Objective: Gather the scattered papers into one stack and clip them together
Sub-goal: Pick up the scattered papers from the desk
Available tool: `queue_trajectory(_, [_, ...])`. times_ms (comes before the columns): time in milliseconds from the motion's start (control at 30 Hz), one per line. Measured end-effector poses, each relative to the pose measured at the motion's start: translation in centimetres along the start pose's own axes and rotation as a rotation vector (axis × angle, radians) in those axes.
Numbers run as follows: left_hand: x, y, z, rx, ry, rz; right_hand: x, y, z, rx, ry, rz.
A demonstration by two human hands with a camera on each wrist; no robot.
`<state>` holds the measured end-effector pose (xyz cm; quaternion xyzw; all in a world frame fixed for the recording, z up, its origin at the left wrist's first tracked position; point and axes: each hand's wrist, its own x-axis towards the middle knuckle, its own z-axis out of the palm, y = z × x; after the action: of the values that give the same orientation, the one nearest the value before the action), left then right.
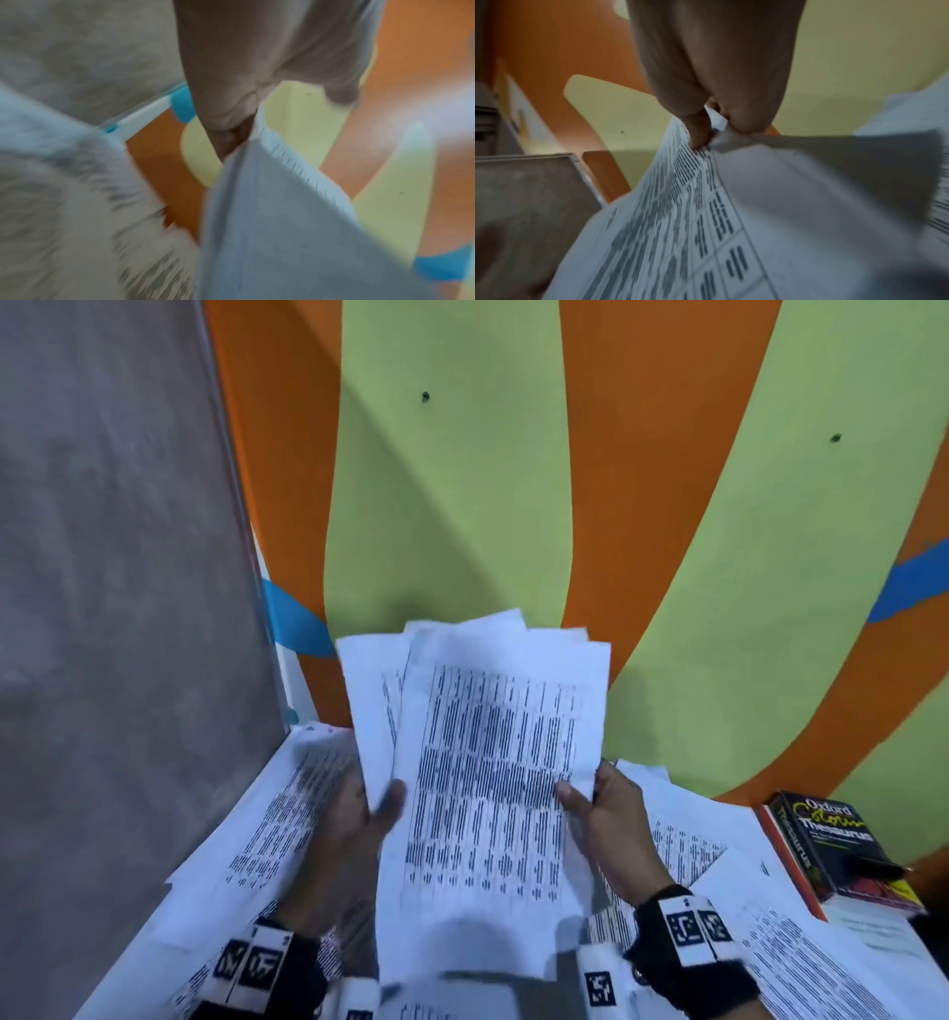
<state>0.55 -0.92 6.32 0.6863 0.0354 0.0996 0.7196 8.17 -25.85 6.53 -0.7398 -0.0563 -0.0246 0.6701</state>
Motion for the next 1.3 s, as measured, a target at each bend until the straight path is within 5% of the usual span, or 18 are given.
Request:
queue_trajectory(133, [2.5, 3.0, 0.9, 0.173, 0.153, 0.174, 0.2, -2.5, 0.1, -0.088, 0.050, -0.232])
queue_trajectory(333, [5.2, 3.4, 2.5, 0.184, 0.156, 0.194, 0.7, -3.8, 0.0, -0.085, -0.020, -0.256])
queue_trajectory(433, [5.6, 2.7, 4.2, 0.260, 0.195, 0.275, 0.6, -3.3, 0.6, -0.146, 0.076, -0.232])
queue_trajectory(600, [4.9, 5.5, 5.1, 0.219, 0.267, 0.436, -0.2, -6.0, 0.4, -0.063, 0.199, -0.421])
queue_trajectory(833, [4.7, 3.0, 4.4, 0.166, 0.196, 0.174, -0.4, -2.0, -0.7, -0.084, 0.104, -0.225])
queue_trajectory(1000, [4.6, 4.3, 4.5, 0.108, 0.182, 0.269, -0.4, -2.8, -0.4, -0.004, 0.178, -0.316])
queue_trajectory(1167, [4.1, 1.3, 4.5, 0.162, 0.044, 0.084, -0.8, 0.7, -0.1, -0.188, 0.126, -0.187])
queue_trajectory(1300, [4.4, 0.2, 4.3, 0.181, 0.105, 0.061, -0.8, 1.2, -0.1, -0.234, 0.228, -0.285])
